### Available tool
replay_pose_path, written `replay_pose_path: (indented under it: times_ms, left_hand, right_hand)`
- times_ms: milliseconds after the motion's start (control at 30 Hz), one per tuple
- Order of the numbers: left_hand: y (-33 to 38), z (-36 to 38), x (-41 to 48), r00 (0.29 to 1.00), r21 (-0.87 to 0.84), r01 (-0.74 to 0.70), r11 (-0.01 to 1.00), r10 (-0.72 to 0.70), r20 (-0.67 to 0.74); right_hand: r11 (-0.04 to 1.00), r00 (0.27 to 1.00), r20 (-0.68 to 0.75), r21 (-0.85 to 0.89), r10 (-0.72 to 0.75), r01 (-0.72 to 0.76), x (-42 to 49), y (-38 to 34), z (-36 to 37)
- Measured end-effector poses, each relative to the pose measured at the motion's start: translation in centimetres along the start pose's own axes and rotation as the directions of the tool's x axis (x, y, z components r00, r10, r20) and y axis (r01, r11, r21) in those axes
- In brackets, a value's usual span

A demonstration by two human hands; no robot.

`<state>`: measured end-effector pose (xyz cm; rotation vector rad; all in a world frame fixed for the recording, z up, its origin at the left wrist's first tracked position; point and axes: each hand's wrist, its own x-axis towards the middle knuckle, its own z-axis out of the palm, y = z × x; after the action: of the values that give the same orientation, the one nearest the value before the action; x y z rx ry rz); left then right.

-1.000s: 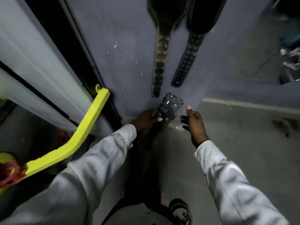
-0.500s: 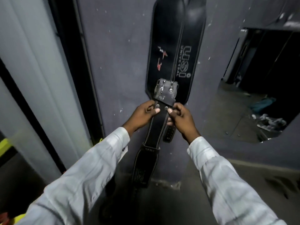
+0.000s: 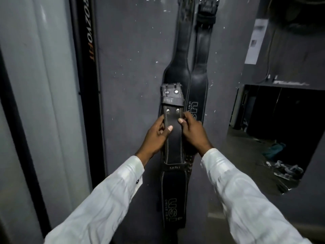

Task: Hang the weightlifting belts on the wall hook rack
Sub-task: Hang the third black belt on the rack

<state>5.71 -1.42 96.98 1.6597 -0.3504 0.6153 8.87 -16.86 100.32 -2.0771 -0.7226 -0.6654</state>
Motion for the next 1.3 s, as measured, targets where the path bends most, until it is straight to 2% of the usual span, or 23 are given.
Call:
replay_pose_path:
  times_ms: [100,233,267,333,433,467,567,633,700,767,833,933,967,1100,1233,1300]
  left_hand:
    - [1.3,0.6,1.5,0.994,0.032,-0.022,0.999,0.025,-0.103]
    - [2.3,0.6,3.4,0.983,0.022,-0.058,0.998,0.061,-0.175]
    - [2.4,0.4,4.0,0.983,0.033,-0.068,0.997,0.072,-0.169]
    - [2.8,0.3,4.7,0.982,0.035,-0.098,0.995,0.102,-0.161]
    - [3.7,0.0,5.6,0.974,0.045,-0.119,0.992,0.125,-0.189]
    - [4.1,-0.3,5.9,0.972,0.044,-0.130,0.991,0.136,-0.193]
    - [4.9,-1.3,6.5,0.967,0.037,-0.158,0.987,0.162,-0.195]
    - [5.2,-1.7,6.8,0.967,0.048,-0.180,0.983,0.185,-0.173]
    - [5.7,-1.8,6.8,0.965,0.054,-0.194,0.979,0.201,-0.168]
    - [5.9,-2.1,6.9,0.958,0.052,-0.219,0.974,0.224,-0.177]
    - [6.2,-2.4,7.1,0.955,0.039,-0.233,0.972,0.236,-0.180]
    - [6.6,-2.9,7.6,0.947,0.069,-0.221,0.973,0.231,-0.225]
    - [6.7,-3.0,7.6,0.945,0.079,-0.216,0.973,0.229,-0.235]
    - [7.5,-2.7,7.5,0.959,0.050,-0.195,0.980,0.201,-0.200]
    - [7.0,-2.6,5.8,0.988,-0.078,-0.143,0.987,0.146,0.041]
    - [5.2,-2.3,4.3,0.989,-0.071,-0.111,0.991,0.118,0.091]
  right_hand:
    - [0.999,0.999,-0.009,0.022,0.033,-0.033,1.2,-0.6,-0.9]
    - [0.984,0.980,0.173,0.129,0.099,-0.122,0.2,-1.5,-1.0]
    - [0.986,0.979,0.170,0.105,0.112,-0.131,-0.1,-1.5,-0.7]
    - [0.992,0.993,0.059,0.057,0.107,-0.110,-0.2,-1.7,0.1]
    - [0.990,0.993,-0.030,0.083,0.118,-0.115,0.4,-2.8,0.1]
    - [0.983,0.993,0.001,0.137,0.122,-0.121,0.5,-3.1,-0.2]
    - [0.917,0.968,0.225,0.353,0.109,-0.186,0.0,-3.5,-0.6]
    - [0.935,0.980,0.177,0.322,0.092,-0.146,-0.7,-3.4,-0.1]
    - [0.957,0.995,0.046,0.275,0.084,-0.094,-0.9,-3.6,0.5]
    - [0.958,0.996,0.009,0.271,0.094,-0.093,-1.0,-4.4,0.6]
    - [0.936,0.992,0.070,0.331,0.105,-0.122,-1.1,-4.4,0.5]
    - [0.843,0.936,0.311,0.447,0.166,-0.298,-2.1,-2.8,0.5]
    - [0.837,0.928,0.323,0.442,0.187,-0.322,-2.7,-2.3,0.8]
    - [0.905,0.978,0.043,0.373,0.204,-0.205,-3.4,-1.4,2.1]
    - [0.874,0.983,0.011,0.455,0.185,-0.170,-2.4,-2.5,0.9]
    - [0.870,0.990,0.025,0.473,0.141,-0.136,-2.0,-3.0,0.2]
